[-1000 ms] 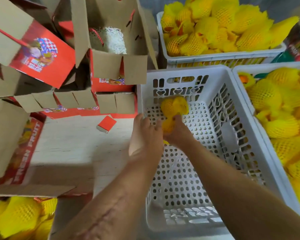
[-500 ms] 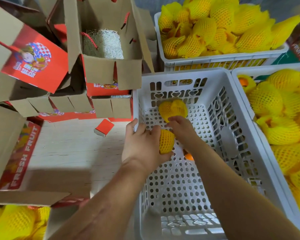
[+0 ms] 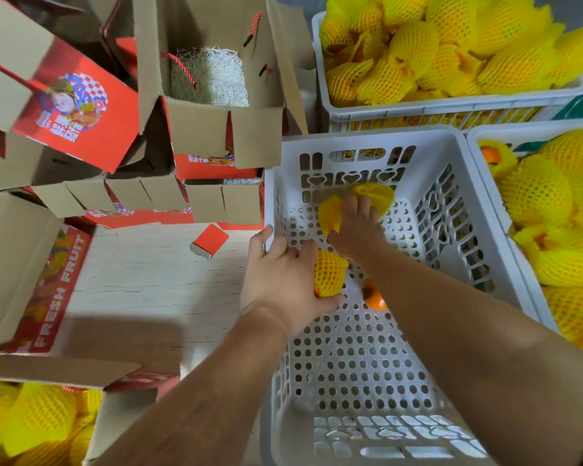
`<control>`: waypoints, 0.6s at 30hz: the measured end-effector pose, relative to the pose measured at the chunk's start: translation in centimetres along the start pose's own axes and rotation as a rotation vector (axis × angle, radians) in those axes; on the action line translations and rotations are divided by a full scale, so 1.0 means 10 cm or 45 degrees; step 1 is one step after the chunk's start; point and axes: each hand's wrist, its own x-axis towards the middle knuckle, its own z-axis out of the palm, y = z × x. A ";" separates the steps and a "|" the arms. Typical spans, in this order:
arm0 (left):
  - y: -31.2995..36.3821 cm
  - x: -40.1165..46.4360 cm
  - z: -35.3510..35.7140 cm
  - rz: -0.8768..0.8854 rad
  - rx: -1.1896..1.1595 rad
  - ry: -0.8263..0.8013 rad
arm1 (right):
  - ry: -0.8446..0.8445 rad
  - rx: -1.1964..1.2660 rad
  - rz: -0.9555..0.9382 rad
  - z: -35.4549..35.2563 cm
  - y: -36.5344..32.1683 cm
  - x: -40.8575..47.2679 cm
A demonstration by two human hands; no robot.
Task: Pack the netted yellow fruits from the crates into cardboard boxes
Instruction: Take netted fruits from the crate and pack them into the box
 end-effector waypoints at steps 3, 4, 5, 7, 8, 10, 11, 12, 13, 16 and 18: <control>0.00 0.01 0.01 -0.002 0.001 0.000 | -0.008 0.041 -0.107 0.03 0.07 -0.04; 0.00 0.01 0.01 -0.003 0.003 0.002 | 0.003 0.049 -0.113 0.04 0.10 -0.07; 0.00 0.01 0.02 -0.002 -0.001 0.005 | 0.001 0.028 -0.124 0.06 0.14 -0.10; 0.00 0.00 0.02 -0.003 -0.022 0.013 | -0.048 -0.042 -0.140 0.10 0.20 -0.12; 0.00 0.01 0.03 -0.002 -0.032 0.023 | -0.076 -0.055 -0.116 0.12 0.21 -0.11; -0.01 0.01 0.03 -0.004 -0.040 0.030 | -0.109 -0.035 -0.067 0.15 0.19 -0.07; -0.01 0.00 0.04 -0.004 -0.036 0.032 | -0.106 0.010 -0.045 0.16 0.16 -0.05; -0.01 0.00 0.05 -0.003 -0.032 0.036 | -0.096 0.106 -0.006 0.17 0.12 -0.03; -0.02 0.00 0.05 -0.004 -0.030 0.043 | -0.095 0.224 0.050 0.17 0.07 -0.01; -0.02 0.01 0.06 -0.008 -0.044 0.057 | -0.064 0.503 0.150 0.18 -0.06 0.02; -0.03 0.01 0.07 -0.005 -0.064 0.057 | -0.097 0.547 0.099 0.18 -0.14 0.03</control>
